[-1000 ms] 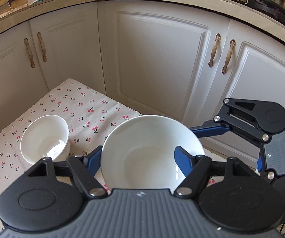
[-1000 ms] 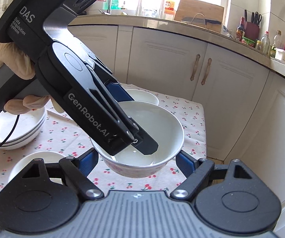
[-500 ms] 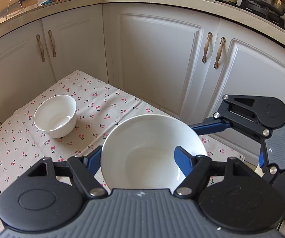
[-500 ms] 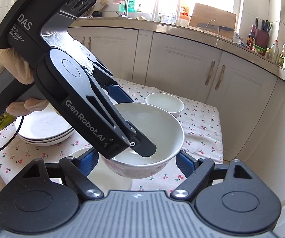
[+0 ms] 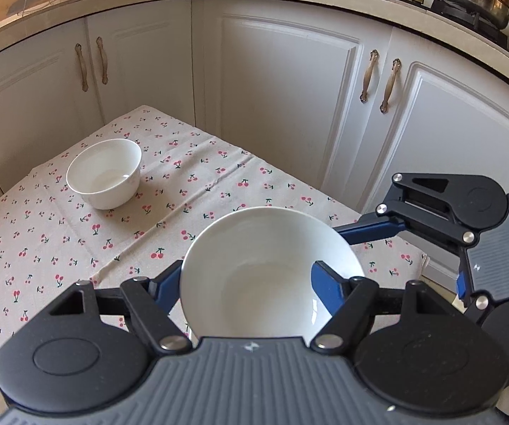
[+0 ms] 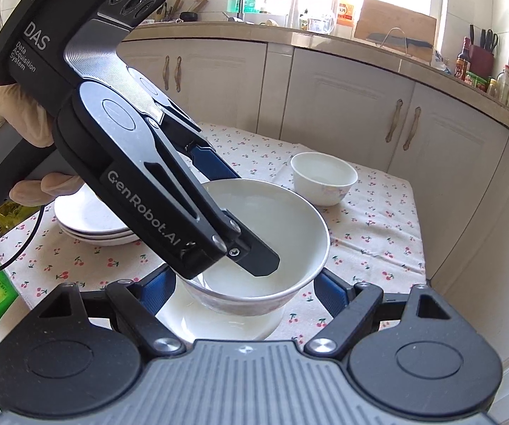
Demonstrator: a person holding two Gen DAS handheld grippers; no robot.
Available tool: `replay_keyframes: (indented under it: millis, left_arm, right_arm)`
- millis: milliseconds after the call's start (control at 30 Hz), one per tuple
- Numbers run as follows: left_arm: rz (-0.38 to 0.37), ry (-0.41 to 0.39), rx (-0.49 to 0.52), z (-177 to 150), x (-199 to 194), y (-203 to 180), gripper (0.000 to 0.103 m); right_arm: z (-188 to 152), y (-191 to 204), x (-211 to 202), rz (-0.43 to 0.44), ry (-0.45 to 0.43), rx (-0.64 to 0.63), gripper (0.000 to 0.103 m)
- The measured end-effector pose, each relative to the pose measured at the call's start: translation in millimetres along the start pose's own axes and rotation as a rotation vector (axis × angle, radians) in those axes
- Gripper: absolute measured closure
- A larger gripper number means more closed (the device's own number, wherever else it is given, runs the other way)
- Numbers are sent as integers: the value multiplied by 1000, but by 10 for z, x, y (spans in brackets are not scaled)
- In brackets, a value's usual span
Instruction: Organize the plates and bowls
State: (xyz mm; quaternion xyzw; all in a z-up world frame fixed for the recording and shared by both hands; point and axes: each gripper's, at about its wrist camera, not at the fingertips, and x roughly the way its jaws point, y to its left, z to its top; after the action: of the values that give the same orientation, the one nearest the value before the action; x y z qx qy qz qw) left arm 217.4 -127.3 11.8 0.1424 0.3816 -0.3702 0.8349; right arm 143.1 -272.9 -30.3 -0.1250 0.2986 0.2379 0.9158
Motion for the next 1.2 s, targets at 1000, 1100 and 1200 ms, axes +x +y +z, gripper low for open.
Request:
replay_keyframes:
  millis: [1000,1100,1200]
  left_arm:
    - [-11,38,-25,-240,199,53,28]
    - [-12,42,-30,-249,212,63,28]
    - [-11,42,-33,-259,218,71,28]
  right_arm:
    - [-171,76,298,48,86,40,15]
    - [-185,70,312,54,89,45,15]
    - [-190,69,313,56,87,48,15]
